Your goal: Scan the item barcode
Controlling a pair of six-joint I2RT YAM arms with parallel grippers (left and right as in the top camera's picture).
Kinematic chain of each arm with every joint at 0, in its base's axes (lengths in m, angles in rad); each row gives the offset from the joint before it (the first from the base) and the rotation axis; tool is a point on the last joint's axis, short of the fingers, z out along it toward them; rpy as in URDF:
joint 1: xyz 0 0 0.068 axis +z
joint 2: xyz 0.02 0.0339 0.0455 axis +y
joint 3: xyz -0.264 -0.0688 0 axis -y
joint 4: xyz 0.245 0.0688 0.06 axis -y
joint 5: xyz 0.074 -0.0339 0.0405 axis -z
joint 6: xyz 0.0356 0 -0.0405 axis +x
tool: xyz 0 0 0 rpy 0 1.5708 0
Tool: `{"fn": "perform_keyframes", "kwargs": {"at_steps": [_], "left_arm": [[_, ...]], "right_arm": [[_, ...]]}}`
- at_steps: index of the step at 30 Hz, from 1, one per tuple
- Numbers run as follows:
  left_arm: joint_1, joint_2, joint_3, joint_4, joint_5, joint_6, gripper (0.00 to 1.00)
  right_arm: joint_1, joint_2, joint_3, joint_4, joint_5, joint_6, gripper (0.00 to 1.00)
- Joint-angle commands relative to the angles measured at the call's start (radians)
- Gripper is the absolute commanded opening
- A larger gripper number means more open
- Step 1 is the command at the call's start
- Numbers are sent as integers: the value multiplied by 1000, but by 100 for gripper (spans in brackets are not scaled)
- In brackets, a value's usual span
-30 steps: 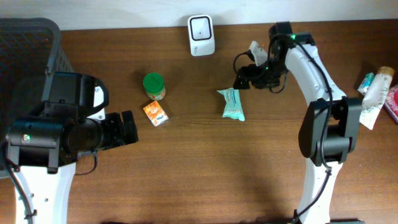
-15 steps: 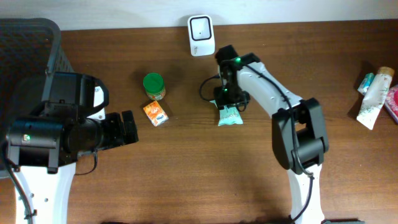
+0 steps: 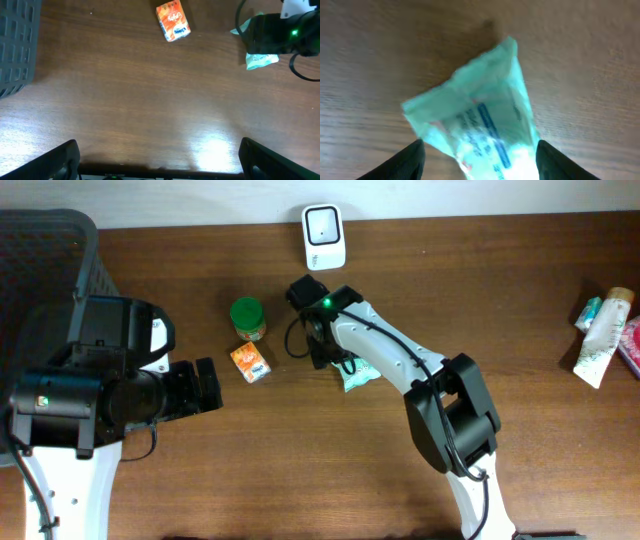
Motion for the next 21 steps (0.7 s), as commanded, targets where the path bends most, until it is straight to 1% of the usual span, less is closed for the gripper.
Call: {"fn": "perform_keyframes", "kwargs": {"at_steps": [1, 2, 3, 6, 7, 9, 10, 13, 17, 20, 21], "left_arm": [[2, -10, 3, 1, -7, 8, 99], [2, -10, 3, 1, -7, 8, 99], [2, -10, 3, 1, -7, 8, 99], [2, -10, 3, 1, -7, 8, 99], [2, -10, 3, 1, -7, 8, 99], [2, -10, 3, 1, -7, 8, 99], [2, -10, 3, 1, -7, 8, 99], [2, -10, 3, 1, -7, 8, 99], [2, -10, 3, 1, -7, 8, 99], [2, -10, 3, 1, -7, 8, 99], [2, -10, 3, 1, -7, 8, 99]], "right_arm": [[-81, -33, 114, -65, 11, -27, 69], [-108, -33, 133, -67, -40, -101, 70], [-150, -33, 145, -67, -144, -228, 70], [-271, -24, 142, -92, -426, -495, 71], [-306, -21, 134, -93, -511, -556, 71], [-362, -12, 112, -93, -653, -628, 72], [-391, -8, 81, -80, -729, -654, 71], [-419, -7, -14, -13, -805, -659, 70], [-402, -2, -136, 83, -866, -659, 70], [-370, 4, -205, 146, -875, -655, 70], [-358, 4, -229, 174, -867, -635, 57]]}}
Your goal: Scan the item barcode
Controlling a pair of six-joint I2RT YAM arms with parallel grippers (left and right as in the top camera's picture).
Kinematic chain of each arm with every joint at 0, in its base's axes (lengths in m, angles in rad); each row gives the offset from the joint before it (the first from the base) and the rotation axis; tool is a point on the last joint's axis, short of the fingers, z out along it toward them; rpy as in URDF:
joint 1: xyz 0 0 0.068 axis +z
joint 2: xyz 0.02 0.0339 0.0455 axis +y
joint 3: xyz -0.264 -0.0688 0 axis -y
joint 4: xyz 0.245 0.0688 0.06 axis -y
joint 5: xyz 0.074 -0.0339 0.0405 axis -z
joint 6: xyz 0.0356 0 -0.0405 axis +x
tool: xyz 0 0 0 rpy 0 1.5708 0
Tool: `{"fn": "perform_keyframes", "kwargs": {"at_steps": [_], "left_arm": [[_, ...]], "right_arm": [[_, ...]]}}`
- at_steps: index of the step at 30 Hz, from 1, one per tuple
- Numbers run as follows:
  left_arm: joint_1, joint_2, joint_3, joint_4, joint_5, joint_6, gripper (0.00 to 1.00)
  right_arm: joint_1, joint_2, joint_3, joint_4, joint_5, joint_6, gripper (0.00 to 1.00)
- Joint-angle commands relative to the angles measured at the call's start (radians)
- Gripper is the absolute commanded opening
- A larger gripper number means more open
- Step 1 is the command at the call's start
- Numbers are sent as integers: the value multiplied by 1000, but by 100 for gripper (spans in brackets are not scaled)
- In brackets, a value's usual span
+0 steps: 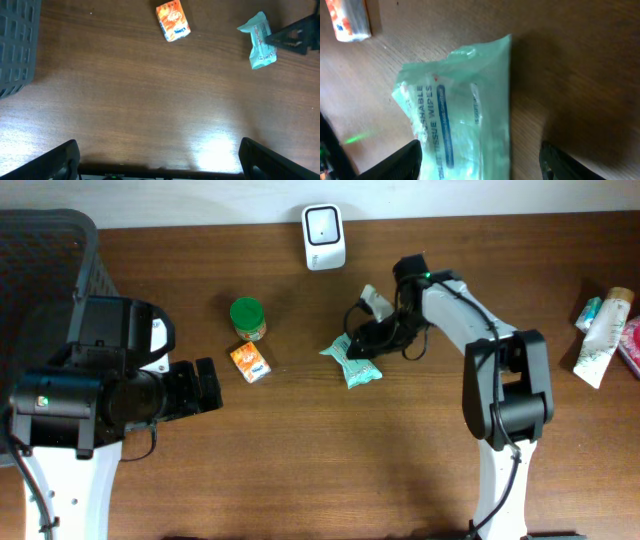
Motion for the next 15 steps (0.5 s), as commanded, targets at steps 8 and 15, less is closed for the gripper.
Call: {"fn": "perform_keyframes", "kwargs": {"at_steps": [8, 15], "left_arm": [[2, -10, 3, 1, -6, 8, 99], [2, -10, 3, 1, -6, 8, 99]], "right_arm": [[52, -27, -7, 77, -3, 189, 4], [74, -107, 32, 33, 486, 583, 4]]}}
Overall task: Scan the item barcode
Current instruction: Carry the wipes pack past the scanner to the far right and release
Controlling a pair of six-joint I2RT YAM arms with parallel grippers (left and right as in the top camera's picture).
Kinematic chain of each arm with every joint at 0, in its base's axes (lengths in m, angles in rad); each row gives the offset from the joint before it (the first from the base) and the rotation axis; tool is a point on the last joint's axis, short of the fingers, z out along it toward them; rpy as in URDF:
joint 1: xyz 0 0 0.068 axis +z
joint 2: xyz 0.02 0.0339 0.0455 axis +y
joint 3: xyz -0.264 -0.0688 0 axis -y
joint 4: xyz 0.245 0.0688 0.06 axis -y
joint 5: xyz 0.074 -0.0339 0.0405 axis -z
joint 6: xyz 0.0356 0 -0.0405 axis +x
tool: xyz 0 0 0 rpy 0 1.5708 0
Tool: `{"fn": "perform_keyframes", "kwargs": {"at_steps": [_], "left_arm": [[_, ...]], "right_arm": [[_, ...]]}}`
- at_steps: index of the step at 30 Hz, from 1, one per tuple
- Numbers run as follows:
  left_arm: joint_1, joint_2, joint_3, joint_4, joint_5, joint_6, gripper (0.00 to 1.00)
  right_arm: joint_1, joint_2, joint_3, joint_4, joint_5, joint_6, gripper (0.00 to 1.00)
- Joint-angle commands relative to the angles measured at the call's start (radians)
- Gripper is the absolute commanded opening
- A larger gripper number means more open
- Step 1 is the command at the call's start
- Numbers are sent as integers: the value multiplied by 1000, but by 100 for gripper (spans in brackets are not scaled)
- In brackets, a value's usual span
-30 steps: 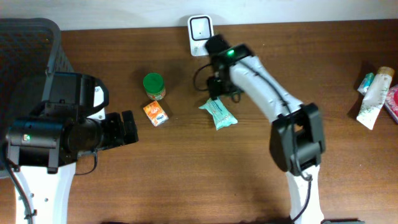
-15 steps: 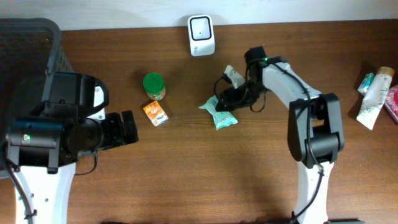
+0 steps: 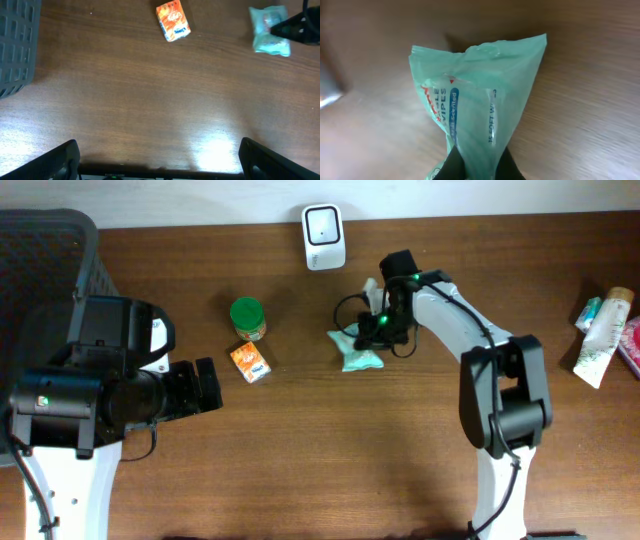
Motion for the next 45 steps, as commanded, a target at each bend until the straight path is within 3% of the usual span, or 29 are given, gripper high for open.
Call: {"fn": "perform_keyframes", "kwargs": {"at_steps": [1, 8, 12, 19, 23, 28, 40, 45], "left_arm": [[2, -10, 3, 1, -7, 8, 99], [2, -10, 3, 1, -7, 8, 99], [2, -10, 3, 1, -7, 8, 99], [2, -10, 3, 1, -7, 8, 99], [2, -10, 3, 1, -7, 8, 99], [2, -10, 3, 1, -7, 8, 99], [2, -10, 3, 1, -7, 8, 99], [2, -10, 3, 1, -7, 8, 99]], "right_arm": [[36, -48, 17, -20, 247, 164, 4], [102, -40, 27, 94, 153, 163, 4], [80, -41, 192, 179, 109, 159, 4], [78, -5, 232, 673, 110, 165, 4], [79, 78, 231, 944, 122, 280, 4], [78, 194, 232, 1159, 201, 302, 4], [68, 244, 232, 1193, 261, 290, 4], [4, 159, 232, 1166, 126, 290, 4]]}}
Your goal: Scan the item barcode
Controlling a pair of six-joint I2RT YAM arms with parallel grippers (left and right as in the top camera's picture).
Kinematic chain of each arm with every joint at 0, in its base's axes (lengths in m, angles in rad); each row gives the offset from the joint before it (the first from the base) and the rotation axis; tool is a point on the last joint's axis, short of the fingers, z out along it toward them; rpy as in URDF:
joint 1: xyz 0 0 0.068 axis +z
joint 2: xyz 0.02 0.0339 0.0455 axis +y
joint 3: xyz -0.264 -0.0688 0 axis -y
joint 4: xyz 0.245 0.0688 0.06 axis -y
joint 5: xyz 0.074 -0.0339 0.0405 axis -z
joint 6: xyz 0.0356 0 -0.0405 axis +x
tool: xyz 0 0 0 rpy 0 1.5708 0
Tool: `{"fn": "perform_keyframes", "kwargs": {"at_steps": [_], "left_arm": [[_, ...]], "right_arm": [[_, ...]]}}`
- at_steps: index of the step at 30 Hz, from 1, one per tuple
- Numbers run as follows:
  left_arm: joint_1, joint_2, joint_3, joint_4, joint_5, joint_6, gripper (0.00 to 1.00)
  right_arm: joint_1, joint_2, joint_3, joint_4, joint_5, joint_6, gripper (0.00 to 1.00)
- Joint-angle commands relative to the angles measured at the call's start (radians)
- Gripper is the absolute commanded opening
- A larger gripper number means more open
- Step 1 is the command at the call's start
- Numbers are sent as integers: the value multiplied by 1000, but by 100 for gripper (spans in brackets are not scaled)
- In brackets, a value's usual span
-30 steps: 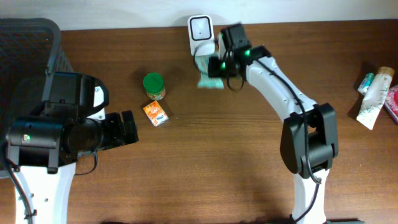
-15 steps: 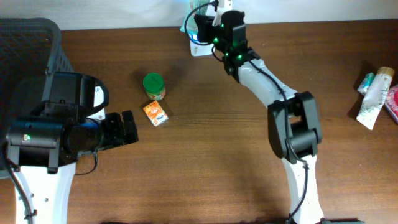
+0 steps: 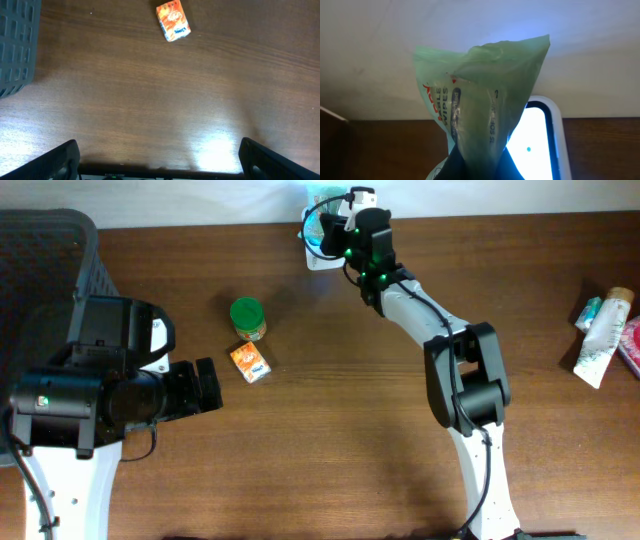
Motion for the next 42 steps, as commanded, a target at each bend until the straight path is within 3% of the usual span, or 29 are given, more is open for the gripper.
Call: {"fn": "perform_keyframes", "kwargs": {"at_steps": [1, 3, 8, 14, 17, 22, 23, 24, 26, 28, 30, 33, 34, 36, 39, 42], "left_arm": [[2, -10, 4, 1, -7, 8, 99], [2, -10, 4, 1, -7, 8, 99], [2, -10, 4, 1, -7, 8, 99], [2, -10, 4, 1, -6, 8, 99], [2, -10, 4, 1, -7, 8, 99], [2, -10, 4, 1, -7, 8, 99], [2, -10, 4, 1, -6, 8, 99], [2, -10, 4, 1, -7, 8, 99], [2, -10, 4, 1, -7, 8, 99], [2, -10, 4, 1, -7, 8, 99], [2, -10, 4, 1, -6, 8, 99], [2, -10, 4, 1, -6, 8, 99], [2, -10, 4, 1, -7, 8, 99], [2, -10, 4, 1, -7, 8, 99], [2, -10, 4, 1, -7, 8, 99], [2, -10, 4, 1, -7, 8, 99]], "right_arm": [[-76, -130, 13, -66, -86, 2, 4], [-122, -208, 13, -194, -85, 2, 4], [-307, -388, 13, -716, -45, -3, 4], [-577, -375, 11, -1152, 71, -334, 4], [-689, -348, -21, -1194, 103, -415, 4], [-809, -315, -89, -1171, 145, -414, 8], [-822, -314, -94, -1171, 145, -414, 21], [-834, -314, -94, -1172, 140, -405, 55], [-847, -337, -84, -1196, 171, -306, 82], [-846, -386, -65, -1233, 234, -252, 85], [-838, -455, -54, -1247, 156, -252, 85], [-821, -571, -54, -1281, -242, -260, 88], [-801, -600, -54, -1310, -405, -260, 93], [-748, -609, -55, -1375, -527, -260, 99], [-595, -595, -67, -1513, -436, -260, 99], [-445, -595, -102, -1519, -348, -259, 99]]}}
